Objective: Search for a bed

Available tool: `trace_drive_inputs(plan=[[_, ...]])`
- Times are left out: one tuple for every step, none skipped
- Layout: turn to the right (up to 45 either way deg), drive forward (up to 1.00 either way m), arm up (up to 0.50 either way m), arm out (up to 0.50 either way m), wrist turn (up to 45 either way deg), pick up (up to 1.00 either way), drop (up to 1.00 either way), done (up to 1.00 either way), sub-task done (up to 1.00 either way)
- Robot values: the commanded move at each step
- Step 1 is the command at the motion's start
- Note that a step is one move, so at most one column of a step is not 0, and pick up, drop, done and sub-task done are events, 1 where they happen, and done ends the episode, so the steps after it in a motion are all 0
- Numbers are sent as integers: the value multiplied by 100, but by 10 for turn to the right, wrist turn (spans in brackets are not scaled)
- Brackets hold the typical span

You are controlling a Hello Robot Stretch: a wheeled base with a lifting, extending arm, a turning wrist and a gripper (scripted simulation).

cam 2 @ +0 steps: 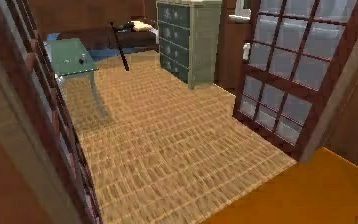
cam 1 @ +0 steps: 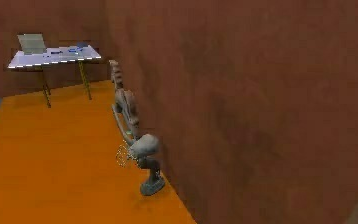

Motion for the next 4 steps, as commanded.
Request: trace_drive_inputs(plan=[[450, 0, 0, 0, 0, 0, 0, 0, 0], [450, 0, 0, 0, 0, 0, 0, 0, 0], [450, 0, 0, 0, 0, 0, 0, 0, 0], [30, 0, 0, 0, 0, 0, 0, 0, 0]])
